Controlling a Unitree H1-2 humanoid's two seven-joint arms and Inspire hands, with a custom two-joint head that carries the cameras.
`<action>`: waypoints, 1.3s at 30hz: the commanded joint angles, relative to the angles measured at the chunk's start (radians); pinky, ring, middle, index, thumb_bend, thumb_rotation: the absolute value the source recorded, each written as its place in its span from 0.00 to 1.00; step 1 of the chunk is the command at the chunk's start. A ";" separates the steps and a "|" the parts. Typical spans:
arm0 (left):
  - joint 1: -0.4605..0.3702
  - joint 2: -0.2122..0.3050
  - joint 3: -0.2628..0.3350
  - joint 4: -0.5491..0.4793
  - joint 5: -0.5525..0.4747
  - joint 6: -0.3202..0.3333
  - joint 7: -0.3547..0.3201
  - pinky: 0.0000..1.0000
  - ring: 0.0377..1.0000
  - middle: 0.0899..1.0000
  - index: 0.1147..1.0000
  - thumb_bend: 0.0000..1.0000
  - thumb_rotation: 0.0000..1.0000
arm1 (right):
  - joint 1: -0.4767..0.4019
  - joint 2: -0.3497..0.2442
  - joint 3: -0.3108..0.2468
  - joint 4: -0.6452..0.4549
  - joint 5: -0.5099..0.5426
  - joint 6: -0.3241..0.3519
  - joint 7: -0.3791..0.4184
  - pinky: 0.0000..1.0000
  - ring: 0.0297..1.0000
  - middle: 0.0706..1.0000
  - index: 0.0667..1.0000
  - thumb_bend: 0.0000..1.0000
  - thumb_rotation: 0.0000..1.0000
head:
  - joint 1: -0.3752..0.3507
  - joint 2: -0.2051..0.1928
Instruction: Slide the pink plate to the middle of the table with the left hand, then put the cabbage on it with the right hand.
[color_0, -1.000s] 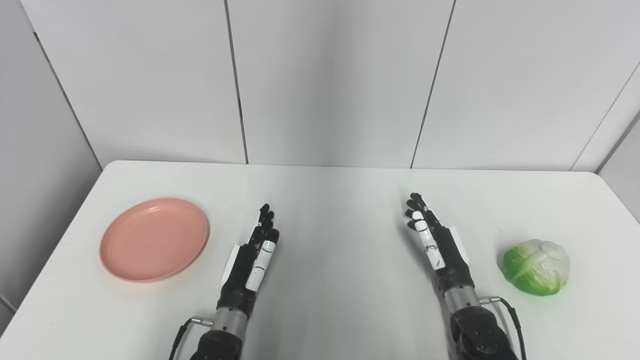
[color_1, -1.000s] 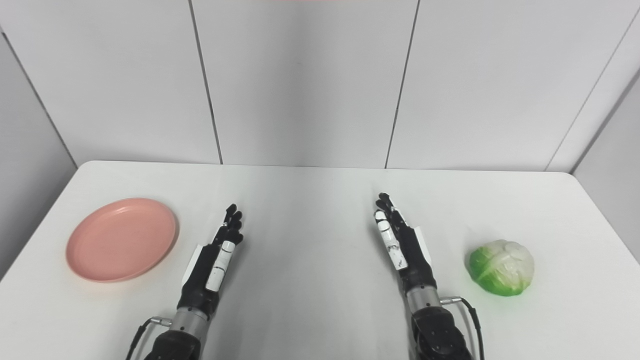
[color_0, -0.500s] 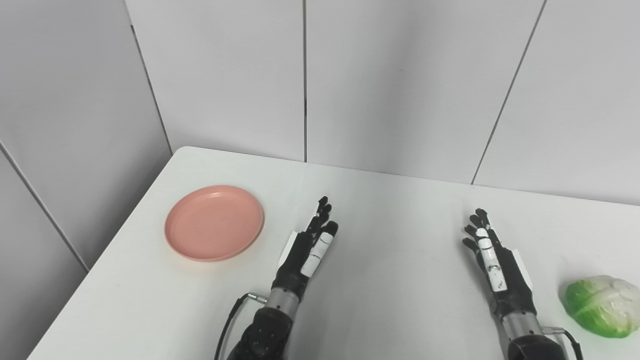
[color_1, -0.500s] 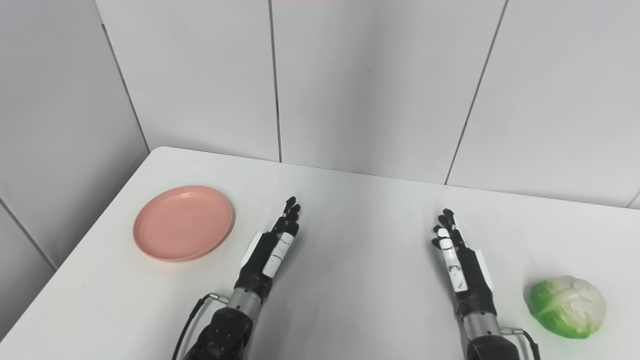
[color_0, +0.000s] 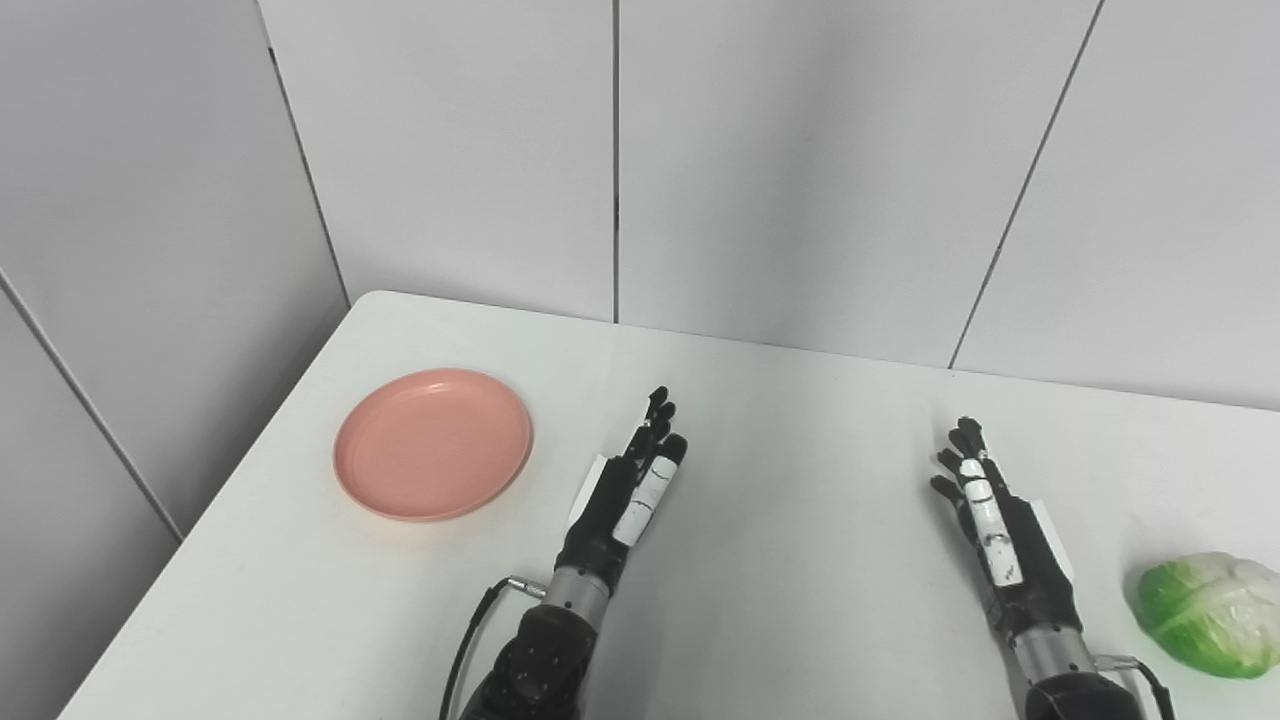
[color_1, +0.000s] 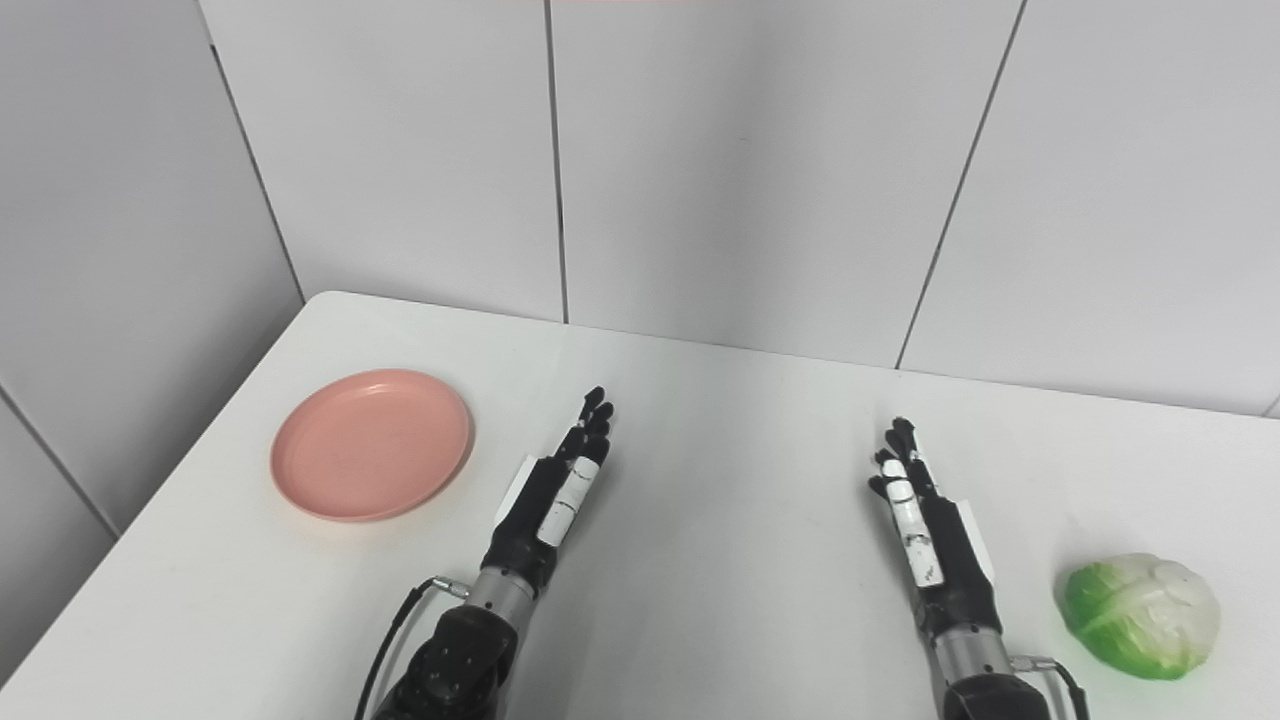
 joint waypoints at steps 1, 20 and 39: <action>0.022 -0.019 -0.017 0.052 -0.008 0.016 -0.018 1.00 1.00 1.00 1.00 0.82 1.00 | -0.010 -0.005 0.003 0.027 -0.012 0.028 0.003 0.96 0.96 0.98 1.00 0.22 1.00 | 0.002 0.000; -0.064 -0.048 0.013 -0.130 -0.077 0.059 -0.004 0.99 0.98 1.00 1.00 0.85 1.00 | -0.032 -0.009 -0.012 0.066 0.011 0.021 0.026 0.98 0.97 0.99 1.00 0.22 1.00 | 0.014 -0.007; -0.112 0.064 0.137 -0.625 -0.179 0.213 -0.031 0.95 0.95 0.97 0.98 0.87 1.00 | -0.038 -0.013 -0.016 0.073 0.018 0.018 0.033 0.99 0.98 0.99 1.00 0.22 1.00 | 0.031 -0.004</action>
